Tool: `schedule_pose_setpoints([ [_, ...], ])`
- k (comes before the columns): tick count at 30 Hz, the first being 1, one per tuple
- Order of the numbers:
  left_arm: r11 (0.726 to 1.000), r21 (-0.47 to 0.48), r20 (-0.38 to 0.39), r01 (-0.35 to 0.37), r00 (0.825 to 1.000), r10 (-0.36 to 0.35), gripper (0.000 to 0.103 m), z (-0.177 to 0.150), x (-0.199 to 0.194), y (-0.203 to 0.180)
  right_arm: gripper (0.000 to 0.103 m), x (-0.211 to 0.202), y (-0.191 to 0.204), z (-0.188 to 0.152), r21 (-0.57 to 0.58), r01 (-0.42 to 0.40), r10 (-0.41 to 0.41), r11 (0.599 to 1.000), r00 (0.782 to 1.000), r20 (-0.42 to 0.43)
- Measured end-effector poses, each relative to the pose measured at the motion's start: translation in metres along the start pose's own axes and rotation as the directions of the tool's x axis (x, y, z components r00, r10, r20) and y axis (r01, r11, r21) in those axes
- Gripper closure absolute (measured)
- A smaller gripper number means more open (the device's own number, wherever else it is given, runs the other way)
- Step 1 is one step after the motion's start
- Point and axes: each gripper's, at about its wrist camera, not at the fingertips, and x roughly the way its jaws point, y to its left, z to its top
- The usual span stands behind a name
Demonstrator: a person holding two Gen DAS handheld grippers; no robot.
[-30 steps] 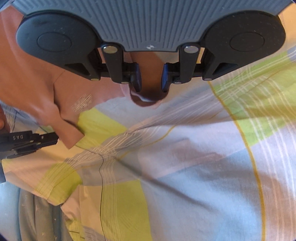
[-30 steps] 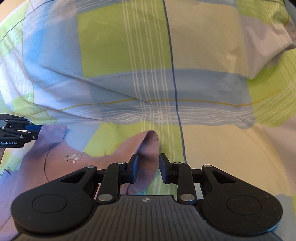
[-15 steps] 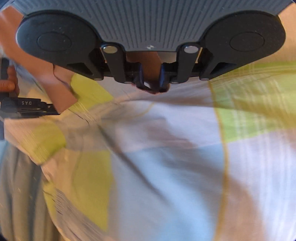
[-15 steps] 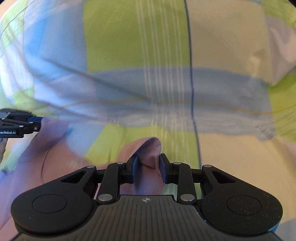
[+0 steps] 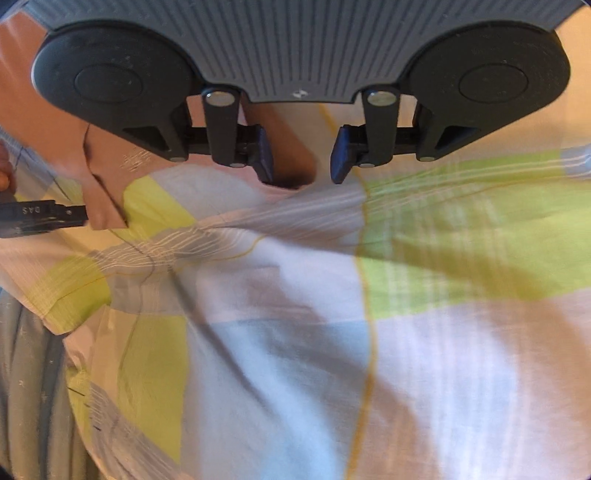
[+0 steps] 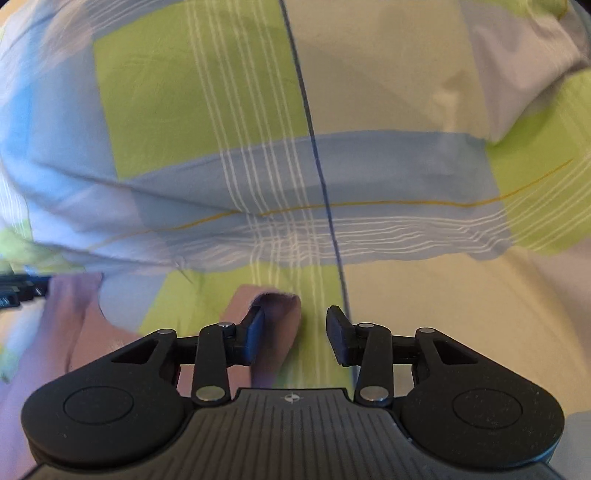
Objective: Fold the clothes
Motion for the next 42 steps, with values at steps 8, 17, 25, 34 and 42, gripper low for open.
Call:
schedule_pose_setpoints([
  [8, 0.987, 0.061, 0.014, 0.149, 0.989, -0.15, 0.075, -0.014, -0.028, -0.014, 0.062, -0.041, 0.002, -0.019, 0.038, -0.058, 0.054, 0.998, 0.992, 0.114],
  [17, 0.995, 0.099, -0.06, -0.017, 0.998, 0.023, 0.076, -0.019, 0.0, -0.02, 0.064, -0.011, 0.022, -0.02, -0.077, 0.056, -0.056, 0.995, 0.998, -0.001],
  [25, 0.982, 0.188, -0.054, 0.024, 0.998, -0.014, 0.075, -0.034, -0.086, -0.031, 0.06, -0.101, 0.057, -0.052, -0.178, 0.085, -0.077, 0.98, 0.996, 0.05],
  [34, 0.94, 0.256, -0.254, 0.228, 0.953, -0.162, 0.074, -0.12, -0.182, -0.091, 0.054, -0.191, 0.132, -0.157, -0.113, -0.07, 0.051, 0.991, 0.985, -0.165],
  [42, 0.951, 0.308, -0.278, 0.016, 0.958, 0.074, 0.077, -0.157, -0.225, -0.072, 0.047, -0.247, 0.142, -0.222, -0.095, 0.078, -0.101, 0.992, 0.959, -0.265],
])
